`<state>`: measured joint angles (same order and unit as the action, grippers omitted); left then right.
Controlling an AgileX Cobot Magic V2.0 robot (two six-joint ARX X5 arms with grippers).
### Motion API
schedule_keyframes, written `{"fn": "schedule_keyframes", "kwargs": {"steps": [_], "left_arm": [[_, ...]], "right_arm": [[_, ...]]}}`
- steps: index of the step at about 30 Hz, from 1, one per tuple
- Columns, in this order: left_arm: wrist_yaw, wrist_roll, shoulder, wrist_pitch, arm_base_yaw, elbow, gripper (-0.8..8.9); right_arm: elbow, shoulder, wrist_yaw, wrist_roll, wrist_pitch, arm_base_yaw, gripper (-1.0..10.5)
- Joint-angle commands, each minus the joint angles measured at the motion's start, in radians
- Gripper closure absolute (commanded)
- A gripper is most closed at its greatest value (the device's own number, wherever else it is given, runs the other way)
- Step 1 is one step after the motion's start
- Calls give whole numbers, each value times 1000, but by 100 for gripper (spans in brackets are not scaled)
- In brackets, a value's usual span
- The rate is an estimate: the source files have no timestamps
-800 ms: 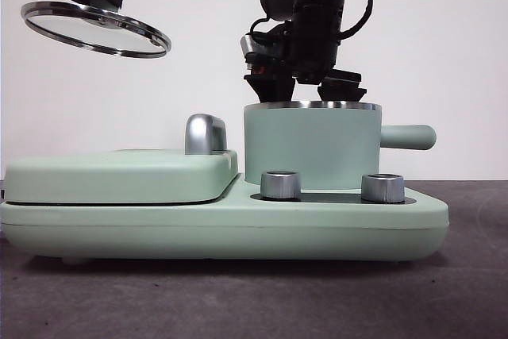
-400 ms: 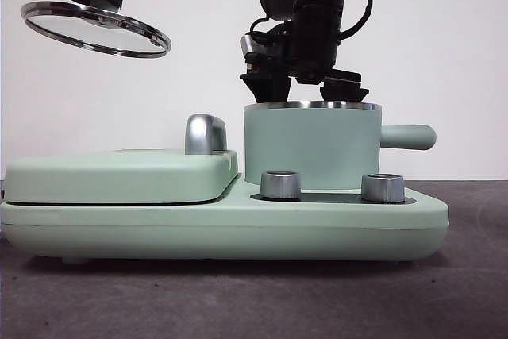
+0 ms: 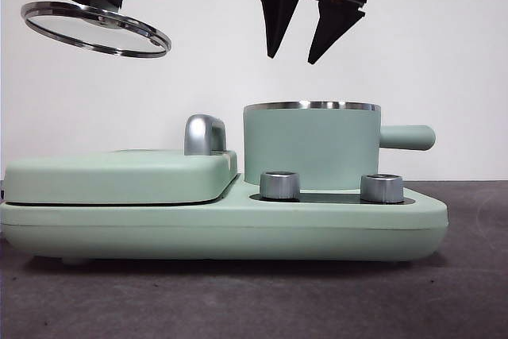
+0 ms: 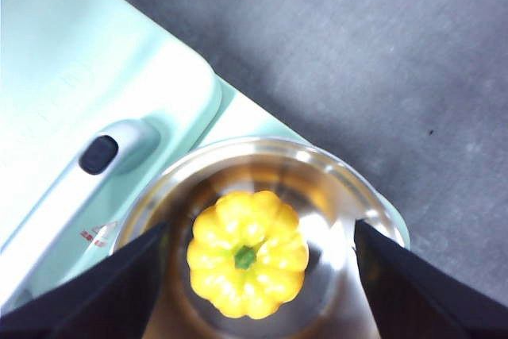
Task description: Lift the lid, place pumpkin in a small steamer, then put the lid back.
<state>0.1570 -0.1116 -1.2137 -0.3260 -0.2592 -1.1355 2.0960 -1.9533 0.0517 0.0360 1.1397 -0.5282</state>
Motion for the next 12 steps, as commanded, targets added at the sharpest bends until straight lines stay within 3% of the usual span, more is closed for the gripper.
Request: {"fn": "schedule_keyframes", "kwargs": {"steps": [1,6,12], "left_arm": [[4,-8,5,27,-3,-18,804],[4,-7,5,27,-3,-18,804],[4,-7,5,27,-3,-18,804]], "right_arm": [[-47,31,-1,-9,-66,-7,592],[-383,249,-28,-54,-377,-7,592],[-731,495,-27,-63,-579,1,592]]}}
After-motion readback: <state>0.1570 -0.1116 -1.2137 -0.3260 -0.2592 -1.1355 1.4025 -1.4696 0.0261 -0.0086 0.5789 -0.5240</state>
